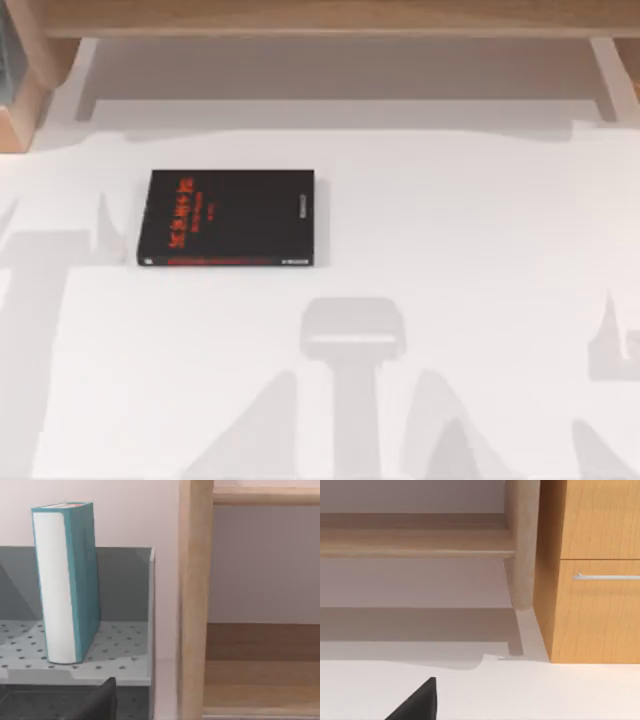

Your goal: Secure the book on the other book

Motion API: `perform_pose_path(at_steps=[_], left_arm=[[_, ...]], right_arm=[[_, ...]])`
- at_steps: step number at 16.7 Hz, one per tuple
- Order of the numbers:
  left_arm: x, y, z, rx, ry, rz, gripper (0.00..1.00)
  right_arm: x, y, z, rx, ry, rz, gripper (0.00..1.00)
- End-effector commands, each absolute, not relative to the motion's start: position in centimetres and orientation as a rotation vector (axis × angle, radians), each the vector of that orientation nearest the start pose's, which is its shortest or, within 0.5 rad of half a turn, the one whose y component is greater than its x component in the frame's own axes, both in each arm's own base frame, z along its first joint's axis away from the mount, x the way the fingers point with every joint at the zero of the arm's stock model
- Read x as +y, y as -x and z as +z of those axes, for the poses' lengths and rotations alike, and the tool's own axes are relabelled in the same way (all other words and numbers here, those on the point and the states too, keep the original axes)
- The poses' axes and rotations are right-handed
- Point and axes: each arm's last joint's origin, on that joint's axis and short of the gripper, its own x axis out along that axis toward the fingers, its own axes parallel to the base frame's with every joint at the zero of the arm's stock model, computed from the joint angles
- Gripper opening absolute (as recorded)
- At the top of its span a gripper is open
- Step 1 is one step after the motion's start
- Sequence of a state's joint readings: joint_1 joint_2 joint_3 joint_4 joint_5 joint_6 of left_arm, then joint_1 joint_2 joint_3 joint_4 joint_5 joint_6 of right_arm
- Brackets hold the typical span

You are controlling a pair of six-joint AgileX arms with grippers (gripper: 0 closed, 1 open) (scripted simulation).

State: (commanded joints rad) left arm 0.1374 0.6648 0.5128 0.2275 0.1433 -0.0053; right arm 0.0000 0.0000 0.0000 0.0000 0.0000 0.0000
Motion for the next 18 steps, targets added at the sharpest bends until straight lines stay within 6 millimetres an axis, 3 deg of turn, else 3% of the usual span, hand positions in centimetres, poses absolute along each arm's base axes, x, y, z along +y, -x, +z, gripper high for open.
perform_pose_path(at_steps=[3, 5, 8, 11, 14, 18], left_arm=[[4.0, -22.7, 32.2, -0.065, 0.007, -0.003, 1.0], [5.9, -27.5, 32.8, -0.052, 0.009, -0.005, 1.0], [9.3, -34.3, 31.5, -0.029, 0.013, -0.008, 1.0], [12.6, -39.5, 28.7, -0.008, 0.017, -0.013, 1.0], [14.9, -42.6, 26.1, 0.002, 0.019, -0.016, 1.0], [16.0, -43.8, 24.8, 0.005, 0.02, -0.017, 1.0]], right_arm=[[-0.1, -10.6, 16.0, 0.0, 0.0, 0.0, 1.0], [-0.1, -10.6, 16.0, 0.0, 0.0, 0.0, 1.0], [-0.1, -10.6, 16.0, 0.0, 0.0, 0.0, 1.0], [-0.1, -10.6, 16.0, 0.0, 0.0, 0.0, 1.0], [-0.1, -10.6, 16.0, 0.0, 0.0, 0.0, 1.0], [-0.1, -10.6, 16.0, 0.0, 0.0, 0.0, 1.0]])
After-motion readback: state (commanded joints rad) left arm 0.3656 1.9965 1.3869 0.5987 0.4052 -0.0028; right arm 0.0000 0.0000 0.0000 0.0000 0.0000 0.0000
